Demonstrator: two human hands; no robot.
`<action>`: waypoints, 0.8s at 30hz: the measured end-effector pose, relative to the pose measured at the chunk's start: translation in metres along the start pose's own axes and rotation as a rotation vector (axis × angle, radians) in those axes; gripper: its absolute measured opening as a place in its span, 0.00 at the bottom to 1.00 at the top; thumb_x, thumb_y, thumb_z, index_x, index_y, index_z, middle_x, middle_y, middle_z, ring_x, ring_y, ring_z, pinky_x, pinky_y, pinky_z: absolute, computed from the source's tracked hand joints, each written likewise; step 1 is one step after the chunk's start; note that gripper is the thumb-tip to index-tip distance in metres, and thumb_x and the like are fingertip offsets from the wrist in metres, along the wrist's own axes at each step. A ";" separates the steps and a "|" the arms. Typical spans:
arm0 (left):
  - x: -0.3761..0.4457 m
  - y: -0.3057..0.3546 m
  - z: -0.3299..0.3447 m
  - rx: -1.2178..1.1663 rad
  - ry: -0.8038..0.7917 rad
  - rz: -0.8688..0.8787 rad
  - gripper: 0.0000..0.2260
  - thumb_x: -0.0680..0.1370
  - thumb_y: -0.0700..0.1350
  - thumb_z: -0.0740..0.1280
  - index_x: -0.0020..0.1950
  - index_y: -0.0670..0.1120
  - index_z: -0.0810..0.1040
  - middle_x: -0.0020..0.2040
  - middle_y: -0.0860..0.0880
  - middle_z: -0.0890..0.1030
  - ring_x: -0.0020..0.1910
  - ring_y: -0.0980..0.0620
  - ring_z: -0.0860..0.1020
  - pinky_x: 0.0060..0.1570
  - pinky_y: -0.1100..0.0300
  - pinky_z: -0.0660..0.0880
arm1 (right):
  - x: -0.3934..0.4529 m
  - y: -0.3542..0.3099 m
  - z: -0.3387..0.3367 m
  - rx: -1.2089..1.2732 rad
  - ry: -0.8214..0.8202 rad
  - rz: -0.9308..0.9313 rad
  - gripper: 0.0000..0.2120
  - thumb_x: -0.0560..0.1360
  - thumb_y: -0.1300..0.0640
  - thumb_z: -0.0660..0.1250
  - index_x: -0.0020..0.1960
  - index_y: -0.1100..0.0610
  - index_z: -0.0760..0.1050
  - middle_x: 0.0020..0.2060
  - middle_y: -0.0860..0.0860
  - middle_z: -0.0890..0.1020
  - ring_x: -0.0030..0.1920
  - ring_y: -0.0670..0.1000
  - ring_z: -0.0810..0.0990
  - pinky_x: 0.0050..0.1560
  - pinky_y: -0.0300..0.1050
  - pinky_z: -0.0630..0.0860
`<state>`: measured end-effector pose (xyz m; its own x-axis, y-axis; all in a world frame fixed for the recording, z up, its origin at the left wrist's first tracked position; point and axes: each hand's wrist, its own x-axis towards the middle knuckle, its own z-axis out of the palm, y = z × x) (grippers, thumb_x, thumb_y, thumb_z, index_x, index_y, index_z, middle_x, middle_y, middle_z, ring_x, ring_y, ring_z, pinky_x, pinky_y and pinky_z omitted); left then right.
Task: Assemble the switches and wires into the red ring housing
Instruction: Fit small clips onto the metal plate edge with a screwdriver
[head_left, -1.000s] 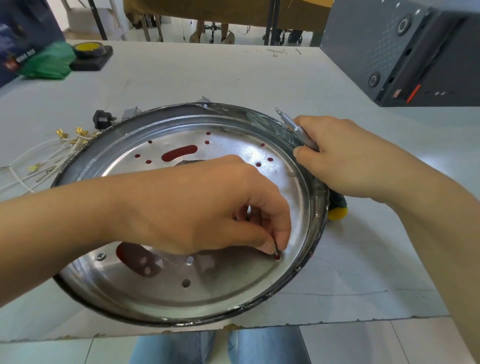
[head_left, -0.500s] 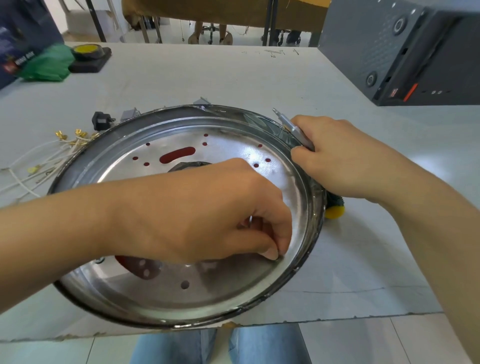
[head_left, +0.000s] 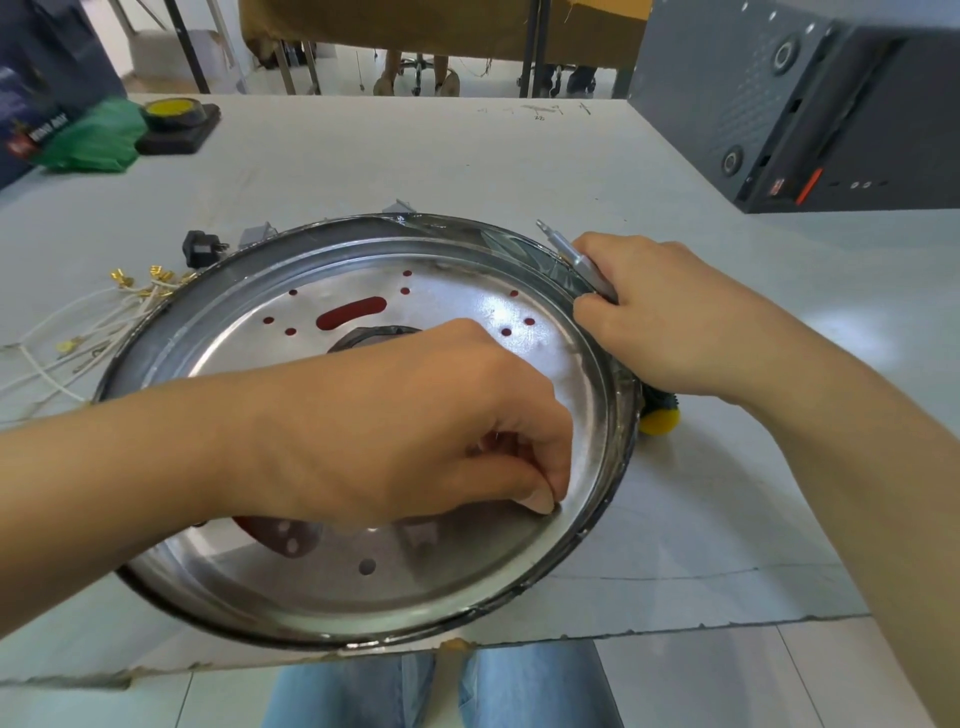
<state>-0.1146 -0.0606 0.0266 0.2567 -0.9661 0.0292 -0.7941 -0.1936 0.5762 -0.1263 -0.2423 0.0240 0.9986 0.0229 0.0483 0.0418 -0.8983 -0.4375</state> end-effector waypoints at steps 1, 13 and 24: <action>0.001 0.000 0.001 0.004 0.002 0.006 0.06 0.73 0.45 0.68 0.44 0.48 0.84 0.40 0.55 0.82 0.38 0.60 0.78 0.41 0.68 0.73 | 0.000 0.000 0.000 -0.001 0.003 0.001 0.14 0.77 0.61 0.57 0.35 0.50 0.60 0.32 0.50 0.69 0.30 0.48 0.67 0.25 0.29 0.65; 0.000 0.000 0.001 0.110 0.030 0.076 0.04 0.73 0.43 0.69 0.44 0.46 0.84 0.39 0.53 0.82 0.38 0.57 0.79 0.40 0.64 0.74 | 0.000 0.000 0.001 -0.026 0.005 0.011 0.13 0.77 0.60 0.56 0.36 0.50 0.61 0.33 0.50 0.70 0.30 0.47 0.67 0.23 0.35 0.63; 0.001 0.002 0.005 0.117 0.033 0.109 0.04 0.73 0.43 0.69 0.42 0.44 0.83 0.38 0.51 0.81 0.36 0.55 0.78 0.39 0.68 0.72 | 0.000 0.002 0.001 0.005 0.015 0.012 0.12 0.77 0.60 0.57 0.36 0.50 0.62 0.33 0.49 0.71 0.31 0.46 0.68 0.25 0.29 0.65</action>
<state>-0.1185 -0.0632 0.0239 0.1822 -0.9766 0.1143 -0.8763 -0.1086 0.4693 -0.1261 -0.2441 0.0221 0.9984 0.0052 0.0563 0.0296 -0.8960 -0.4431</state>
